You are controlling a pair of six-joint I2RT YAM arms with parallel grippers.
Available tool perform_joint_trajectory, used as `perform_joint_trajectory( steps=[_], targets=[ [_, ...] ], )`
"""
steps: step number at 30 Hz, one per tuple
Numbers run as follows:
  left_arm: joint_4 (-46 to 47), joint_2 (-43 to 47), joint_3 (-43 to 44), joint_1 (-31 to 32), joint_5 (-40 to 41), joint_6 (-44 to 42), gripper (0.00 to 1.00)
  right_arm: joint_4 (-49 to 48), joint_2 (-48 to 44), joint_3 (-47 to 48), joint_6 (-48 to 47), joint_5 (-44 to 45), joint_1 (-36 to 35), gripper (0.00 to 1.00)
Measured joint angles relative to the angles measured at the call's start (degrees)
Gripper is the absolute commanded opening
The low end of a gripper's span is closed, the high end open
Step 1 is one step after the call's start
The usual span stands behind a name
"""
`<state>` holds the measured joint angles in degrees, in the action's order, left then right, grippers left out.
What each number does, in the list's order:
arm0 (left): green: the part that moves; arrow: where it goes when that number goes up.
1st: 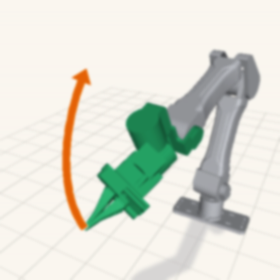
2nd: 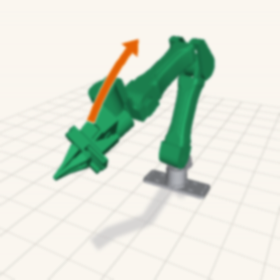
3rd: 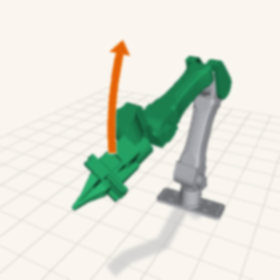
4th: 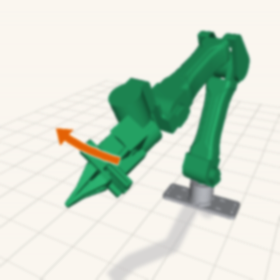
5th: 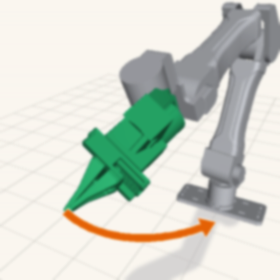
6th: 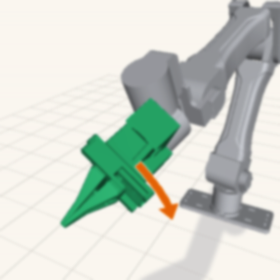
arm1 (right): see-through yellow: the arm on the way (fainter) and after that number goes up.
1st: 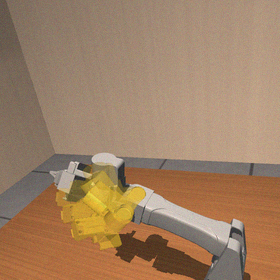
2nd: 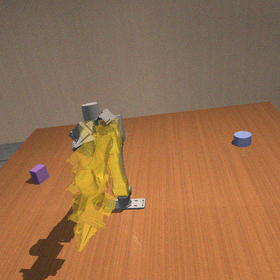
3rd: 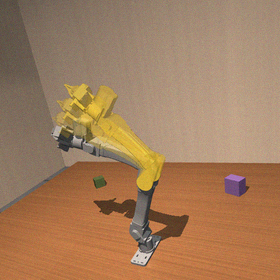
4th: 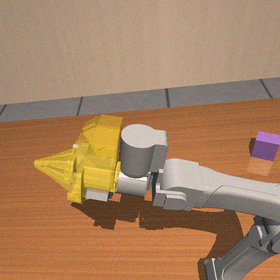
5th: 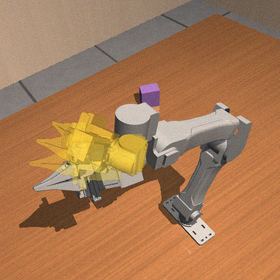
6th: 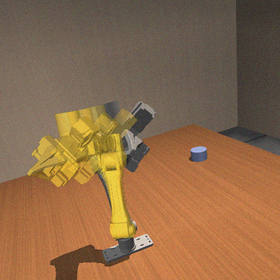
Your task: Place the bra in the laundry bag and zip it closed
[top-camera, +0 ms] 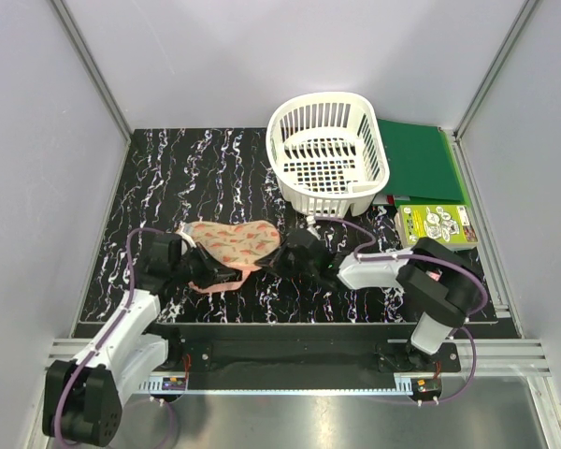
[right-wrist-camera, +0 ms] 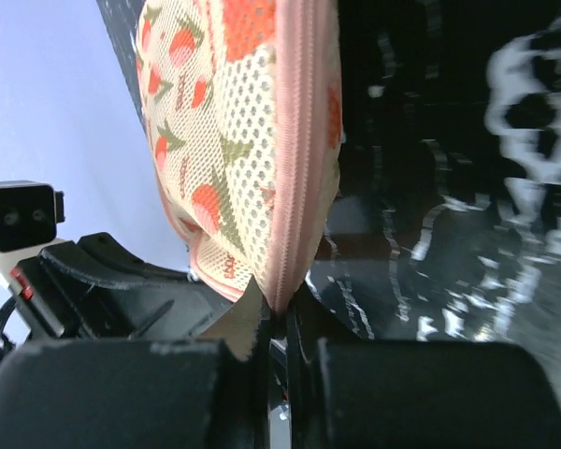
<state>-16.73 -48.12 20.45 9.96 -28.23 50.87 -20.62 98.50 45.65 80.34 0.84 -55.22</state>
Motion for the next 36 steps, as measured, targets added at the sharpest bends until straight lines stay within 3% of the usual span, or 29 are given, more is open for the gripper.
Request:
perform_joint_trajectory(
  steps=[6,9,13,16,21,28,32,36],
  targets=[
    [-1.9,-1.7,0.2,-10.7,-0.3,-4.8,0.0,0.4,-5.5,-6.6,-2.7,-0.9,4.5,0.01],
    [-3.1,-2.3,0.7,-14.9,-0.3,-6.7,0.0,1.0,-6.7,-8.9,-6.9,-4.2,8.2,0.12],
    [-3.5,-2.6,1.0,-15.2,-1.6,-7.6,0.0,3.6,-6.4,-7.3,-14.3,-10.6,11.3,0.37],
    [-3.6,-1.0,0.9,-15.1,-2.0,-7.5,0.0,6.2,-4.0,-2.6,-19.1,-15.1,11.8,0.64],
    [-4.1,7.0,-0.3,-8.2,-1.8,-3.8,0.0,7.6,-3.3,-0.5,-17.8,-16.3,10.3,0.85],
    [-4.6,14.6,-2.2,2.8,-0.5,3.0,0.0,11.5,-10.5,-2.4,-6.1,-10.3,-2.8,0.89],
    [-5.4,15.3,-2.3,6.1,0.8,4.9,0.0,9.1,-14.1,-6.5,2.2,-7.1,-5.0,0.89],
    [-6.2,16.1,-2.3,8.3,1.8,5.8,0.0,8.4,-14.2,-6.9,6.1,-3.8,-5.0,0.76]
  ],
)
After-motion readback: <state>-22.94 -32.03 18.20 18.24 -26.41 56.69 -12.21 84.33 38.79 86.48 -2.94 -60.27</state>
